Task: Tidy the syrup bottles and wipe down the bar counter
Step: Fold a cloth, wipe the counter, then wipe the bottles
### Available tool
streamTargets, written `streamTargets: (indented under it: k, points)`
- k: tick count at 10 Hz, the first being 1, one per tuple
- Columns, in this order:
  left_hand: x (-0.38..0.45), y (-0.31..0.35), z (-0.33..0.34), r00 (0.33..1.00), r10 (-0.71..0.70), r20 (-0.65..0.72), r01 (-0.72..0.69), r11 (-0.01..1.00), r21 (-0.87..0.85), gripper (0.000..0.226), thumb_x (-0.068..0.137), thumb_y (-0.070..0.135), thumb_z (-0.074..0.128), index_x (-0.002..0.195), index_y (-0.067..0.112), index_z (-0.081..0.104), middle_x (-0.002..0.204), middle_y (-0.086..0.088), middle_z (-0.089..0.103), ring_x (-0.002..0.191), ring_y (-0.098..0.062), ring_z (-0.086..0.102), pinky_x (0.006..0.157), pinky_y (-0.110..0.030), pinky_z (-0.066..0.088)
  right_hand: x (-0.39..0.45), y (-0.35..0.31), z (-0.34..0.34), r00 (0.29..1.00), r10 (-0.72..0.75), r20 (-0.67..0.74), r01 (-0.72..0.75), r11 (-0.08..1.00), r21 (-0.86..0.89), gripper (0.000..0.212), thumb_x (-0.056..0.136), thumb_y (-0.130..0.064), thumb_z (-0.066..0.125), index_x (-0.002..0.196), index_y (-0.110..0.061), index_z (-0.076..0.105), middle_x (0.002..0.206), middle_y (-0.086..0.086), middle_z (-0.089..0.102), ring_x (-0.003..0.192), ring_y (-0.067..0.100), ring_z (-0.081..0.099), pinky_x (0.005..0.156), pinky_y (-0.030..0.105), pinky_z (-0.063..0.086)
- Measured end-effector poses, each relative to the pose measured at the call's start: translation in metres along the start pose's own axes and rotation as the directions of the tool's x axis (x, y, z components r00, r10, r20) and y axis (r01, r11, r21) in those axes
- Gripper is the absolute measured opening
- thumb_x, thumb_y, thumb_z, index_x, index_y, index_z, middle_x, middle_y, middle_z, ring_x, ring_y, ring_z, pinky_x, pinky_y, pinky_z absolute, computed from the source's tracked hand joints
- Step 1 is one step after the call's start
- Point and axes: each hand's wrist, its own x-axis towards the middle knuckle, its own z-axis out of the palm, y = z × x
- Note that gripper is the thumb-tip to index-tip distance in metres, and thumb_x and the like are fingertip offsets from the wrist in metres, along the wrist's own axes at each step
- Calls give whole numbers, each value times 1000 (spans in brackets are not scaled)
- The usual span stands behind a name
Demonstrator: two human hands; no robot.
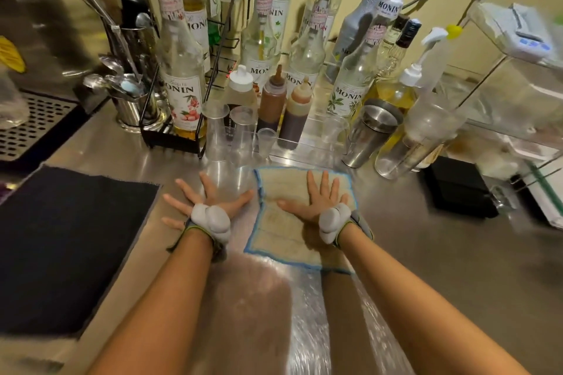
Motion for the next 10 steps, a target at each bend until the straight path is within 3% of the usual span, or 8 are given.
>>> streamTargets:
  k: [3, 4, 6, 7, 9, 10]
  points:
    - [-11, -5, -7, 998, 50, 41, -47, 996, -78, 112, 68, 81, 47, 152, 30, -8, 159, -12, -21, 144, -41, -23, 116, -60, -5, -5, -16, 23, 981, -189, 41, 190, 982, -22, 108, 72, -73, 54, 150, -36, -10, 157, -3, -26, 145, 25, -26, 118, 51, -14]
    - [-11, -3, 2, 996, 81, -41, -84, 994, -76, 106, 75, 73, 50, 153, 27, -5, 160, -12, -18, 146, -39, -16, 117, -60, -3, -3, 14, 11, 994, -106, -7, 106, 994, -1, 106, 71, -75, 52, 150, -37, -8, 159, -4, -22, 147, 23, -21, 119, 49, -10]
    - [-21, -6, -3, 996, 80, 31, -80, 997, -5, 108, 73, 77, 44, 153, 25, -6, 160, -12, -18, 145, -39, -21, 116, -59, -6, -4, 65, -1, 998, 54, -14, -54, 998, -15, 108, 69, -80, 46, 149, -38, -12, 158, -4, -23, 147, 26, -21, 119, 52, -6]
    - [-35, -2, -10, 998, 50, 33, -52, 997, 50, 108, 74, 77, 45, 153, 27, -9, 158, -11, -24, 145, -38, -22, 116, -58, -6, -8, 50, 2, 999, 53, 4, -53, 999, -12, 111, 67, -82, 46, 148, -37, -15, 157, -1, -27, 145, 29, -24, 118, 55, -9]
    - [-41, 4, -10, 999, 33, 13, -33, 997, 66, 108, 73, 77, 46, 153, 28, -8, 158, -9, -24, 145, -36, -22, 117, -56, -5, -25, -6, 25, 988, -155, -7, 155, 988, 11, 110, 70, -72, 56, 150, -35, -11, 157, -1, -26, 145, 27, -26, 117, 52, -14]
    - [-40, 3, -9, 999, 39, 18, -40, 997, 61, 109, 73, 77, 46, 153, 29, -9, 158, -9, -25, 145, -36, -23, 116, -56, -6, -22, -2, 23, 983, -180, 27, 180, 984, 13, 112, 69, -73, 57, 150, -36, -11, 157, -3, -28, 145, 24, -27, 118, 52, -14]
